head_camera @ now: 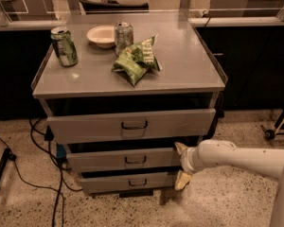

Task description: Open middle drawer

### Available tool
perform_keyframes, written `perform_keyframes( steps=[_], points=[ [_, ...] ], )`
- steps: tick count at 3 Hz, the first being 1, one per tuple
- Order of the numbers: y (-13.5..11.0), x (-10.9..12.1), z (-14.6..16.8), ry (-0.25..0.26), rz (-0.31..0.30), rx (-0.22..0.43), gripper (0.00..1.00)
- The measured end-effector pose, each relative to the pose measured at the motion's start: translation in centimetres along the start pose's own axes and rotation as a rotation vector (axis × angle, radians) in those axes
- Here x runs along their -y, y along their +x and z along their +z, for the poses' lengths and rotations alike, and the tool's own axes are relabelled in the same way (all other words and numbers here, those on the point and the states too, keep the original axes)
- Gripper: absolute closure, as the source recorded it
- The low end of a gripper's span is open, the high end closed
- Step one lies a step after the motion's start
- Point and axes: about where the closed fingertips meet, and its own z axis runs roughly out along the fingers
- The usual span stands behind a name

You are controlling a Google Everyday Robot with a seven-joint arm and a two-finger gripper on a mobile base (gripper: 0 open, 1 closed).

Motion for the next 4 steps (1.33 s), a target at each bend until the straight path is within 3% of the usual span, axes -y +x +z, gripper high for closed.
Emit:
perform_keyframes(
  steps=[2,4],
  points=[
    [0.1,2.0,2.1,-0.019,-0.003,0.002,0.0],
    [-0.1,2.7,4.6,-0.111,0.012,0.016,0.0]
  ],
)
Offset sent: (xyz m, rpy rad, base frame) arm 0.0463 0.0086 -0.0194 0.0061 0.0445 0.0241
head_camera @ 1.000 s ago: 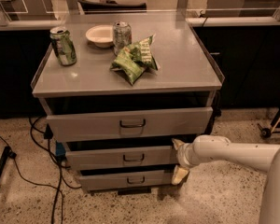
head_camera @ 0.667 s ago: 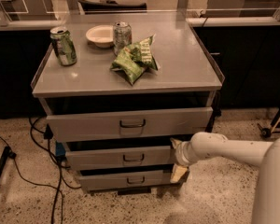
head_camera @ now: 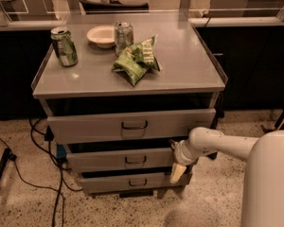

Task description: Open middle drawer

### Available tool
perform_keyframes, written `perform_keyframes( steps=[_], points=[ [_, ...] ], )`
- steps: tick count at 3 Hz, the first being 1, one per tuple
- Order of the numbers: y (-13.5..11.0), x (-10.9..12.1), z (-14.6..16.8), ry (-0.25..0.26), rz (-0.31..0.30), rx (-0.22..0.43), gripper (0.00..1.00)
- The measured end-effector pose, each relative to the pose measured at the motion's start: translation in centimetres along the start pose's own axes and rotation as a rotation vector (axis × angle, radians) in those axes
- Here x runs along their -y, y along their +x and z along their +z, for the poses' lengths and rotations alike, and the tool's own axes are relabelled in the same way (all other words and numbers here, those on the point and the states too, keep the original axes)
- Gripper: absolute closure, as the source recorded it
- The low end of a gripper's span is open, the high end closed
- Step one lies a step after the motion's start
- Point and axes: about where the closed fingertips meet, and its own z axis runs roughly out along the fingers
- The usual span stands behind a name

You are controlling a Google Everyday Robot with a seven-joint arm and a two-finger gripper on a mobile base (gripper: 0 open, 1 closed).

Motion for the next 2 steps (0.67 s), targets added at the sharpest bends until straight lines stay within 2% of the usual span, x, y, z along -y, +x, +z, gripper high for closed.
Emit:
perform_keyframes(
  steps=[2],
  points=[
    [-0.09,-0.37,0.2,-0.028,0.01,-0.013,0.0]
  ],
)
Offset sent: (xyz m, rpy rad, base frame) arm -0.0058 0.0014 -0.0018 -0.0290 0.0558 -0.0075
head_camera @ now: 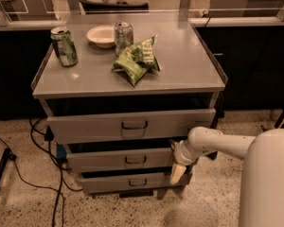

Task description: Open middle drawer

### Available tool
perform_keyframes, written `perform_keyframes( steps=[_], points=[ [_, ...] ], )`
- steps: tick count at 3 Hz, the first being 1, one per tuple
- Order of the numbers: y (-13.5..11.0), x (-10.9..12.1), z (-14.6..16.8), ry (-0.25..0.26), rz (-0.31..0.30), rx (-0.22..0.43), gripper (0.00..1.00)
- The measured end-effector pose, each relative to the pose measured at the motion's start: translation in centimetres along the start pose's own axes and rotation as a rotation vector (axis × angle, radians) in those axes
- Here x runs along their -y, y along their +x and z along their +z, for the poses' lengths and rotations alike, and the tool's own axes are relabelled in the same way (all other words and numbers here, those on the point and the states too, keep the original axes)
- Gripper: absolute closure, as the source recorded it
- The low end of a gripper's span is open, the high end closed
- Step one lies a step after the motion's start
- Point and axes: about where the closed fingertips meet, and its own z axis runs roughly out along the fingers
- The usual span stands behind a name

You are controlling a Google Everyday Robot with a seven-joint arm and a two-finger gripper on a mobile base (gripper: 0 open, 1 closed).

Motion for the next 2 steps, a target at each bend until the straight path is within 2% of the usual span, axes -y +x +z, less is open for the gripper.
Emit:
perform_keyframes(
  steps=[2],
  points=[
    [0.33,-1.13,-0.55,-0.073,0.069,-0.017,0.0]
  ],
)
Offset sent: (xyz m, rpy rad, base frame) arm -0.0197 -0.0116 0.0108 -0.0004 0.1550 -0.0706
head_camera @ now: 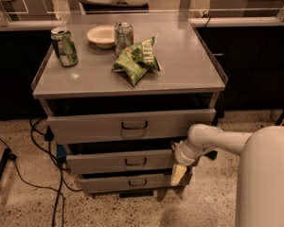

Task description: Open middle drawer

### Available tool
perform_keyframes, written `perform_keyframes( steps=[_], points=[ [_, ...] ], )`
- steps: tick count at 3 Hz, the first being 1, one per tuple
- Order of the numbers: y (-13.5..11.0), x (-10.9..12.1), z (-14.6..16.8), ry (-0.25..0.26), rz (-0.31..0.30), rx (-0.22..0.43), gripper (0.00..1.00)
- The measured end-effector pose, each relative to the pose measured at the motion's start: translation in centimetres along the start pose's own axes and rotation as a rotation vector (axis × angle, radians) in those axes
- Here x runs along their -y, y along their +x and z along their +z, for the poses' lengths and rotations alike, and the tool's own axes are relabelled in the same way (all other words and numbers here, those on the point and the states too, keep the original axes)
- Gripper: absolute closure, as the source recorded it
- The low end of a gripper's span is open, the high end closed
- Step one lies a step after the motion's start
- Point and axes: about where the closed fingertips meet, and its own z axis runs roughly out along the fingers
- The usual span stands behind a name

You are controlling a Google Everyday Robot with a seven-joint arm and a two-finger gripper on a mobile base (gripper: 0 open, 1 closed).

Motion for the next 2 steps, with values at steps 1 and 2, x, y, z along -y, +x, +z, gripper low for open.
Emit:
perform_keyframes(
  steps=[1,2],
  points=[
    [0.4,-0.8,-0.6,-0.044,0.048,0.011,0.0],
    [0.9,-1.9,-1.3,-0.088,0.093,0.021,0.0]
  ],
)
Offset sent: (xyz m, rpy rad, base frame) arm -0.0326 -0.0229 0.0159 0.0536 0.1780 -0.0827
